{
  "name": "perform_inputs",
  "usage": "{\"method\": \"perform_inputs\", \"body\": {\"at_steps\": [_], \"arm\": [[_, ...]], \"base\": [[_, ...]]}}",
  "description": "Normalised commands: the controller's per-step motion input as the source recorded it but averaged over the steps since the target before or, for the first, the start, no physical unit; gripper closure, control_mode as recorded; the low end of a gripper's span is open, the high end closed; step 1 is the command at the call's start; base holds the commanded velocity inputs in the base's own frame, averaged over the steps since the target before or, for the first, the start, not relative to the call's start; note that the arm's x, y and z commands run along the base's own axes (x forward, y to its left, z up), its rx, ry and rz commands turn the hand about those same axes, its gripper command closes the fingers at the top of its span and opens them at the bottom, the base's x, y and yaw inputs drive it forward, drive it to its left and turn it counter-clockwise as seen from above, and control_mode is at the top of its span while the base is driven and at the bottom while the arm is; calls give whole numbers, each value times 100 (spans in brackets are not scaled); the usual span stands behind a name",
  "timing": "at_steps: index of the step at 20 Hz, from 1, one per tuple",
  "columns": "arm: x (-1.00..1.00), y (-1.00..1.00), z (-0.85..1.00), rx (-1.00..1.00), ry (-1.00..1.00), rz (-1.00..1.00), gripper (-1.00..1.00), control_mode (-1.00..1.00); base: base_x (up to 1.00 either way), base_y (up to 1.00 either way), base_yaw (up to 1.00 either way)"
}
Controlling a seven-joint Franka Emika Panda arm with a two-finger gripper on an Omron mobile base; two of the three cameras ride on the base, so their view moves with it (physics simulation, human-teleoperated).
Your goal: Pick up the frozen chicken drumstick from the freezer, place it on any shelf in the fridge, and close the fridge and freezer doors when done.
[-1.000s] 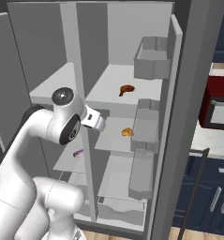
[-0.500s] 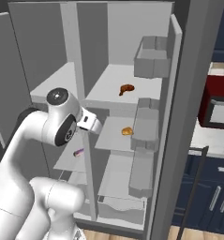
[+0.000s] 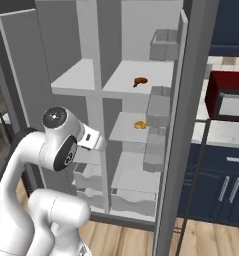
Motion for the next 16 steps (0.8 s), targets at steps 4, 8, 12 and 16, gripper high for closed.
{"method": "perform_inputs", "body": {"at_steps": [4, 8, 12, 16], "arm": [[0, 0, 0, 0, 0, 0, -100, 100], [0, 0, 0, 0, 0, 0, -100, 100], [0, 0, 0, 0, 0, 0, -100, 100], [0, 0, 0, 0, 0, 0, -100, 100]], "base": [[-20, -22, 14], [-44, -39, 10], [-20, -48, 3], [-6, -11, 0]]}}
